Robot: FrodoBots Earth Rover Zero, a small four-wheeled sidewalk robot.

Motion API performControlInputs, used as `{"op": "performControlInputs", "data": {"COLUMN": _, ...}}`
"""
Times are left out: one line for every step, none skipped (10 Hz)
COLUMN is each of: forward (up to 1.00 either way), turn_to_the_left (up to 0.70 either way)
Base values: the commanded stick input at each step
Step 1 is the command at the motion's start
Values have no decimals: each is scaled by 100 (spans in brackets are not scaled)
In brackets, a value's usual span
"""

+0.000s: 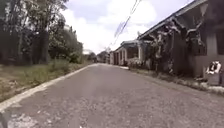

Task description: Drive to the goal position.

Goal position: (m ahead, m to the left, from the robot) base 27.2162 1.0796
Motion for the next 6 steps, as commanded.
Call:
{"op": "performControlInputs", "data": {"forward": 100, "turn_to_the_left": 0}}
{"op": "performControlInputs", "data": {"forward": 100, "turn_to_the_left": 0}}
{"op": "performControlInputs", "data": {"forward": 100, "turn_to_the_left": 0}}
{"op": "performControlInputs", "data": {"forward": 100, "turn_to_the_left": 0}}
{"op": "performControlInputs", "data": {"forward": 100, "turn_to_the_left": 0}}
{"op": "performControlInputs", "data": {"forward": 100, "turn_to_the_left": 0}}
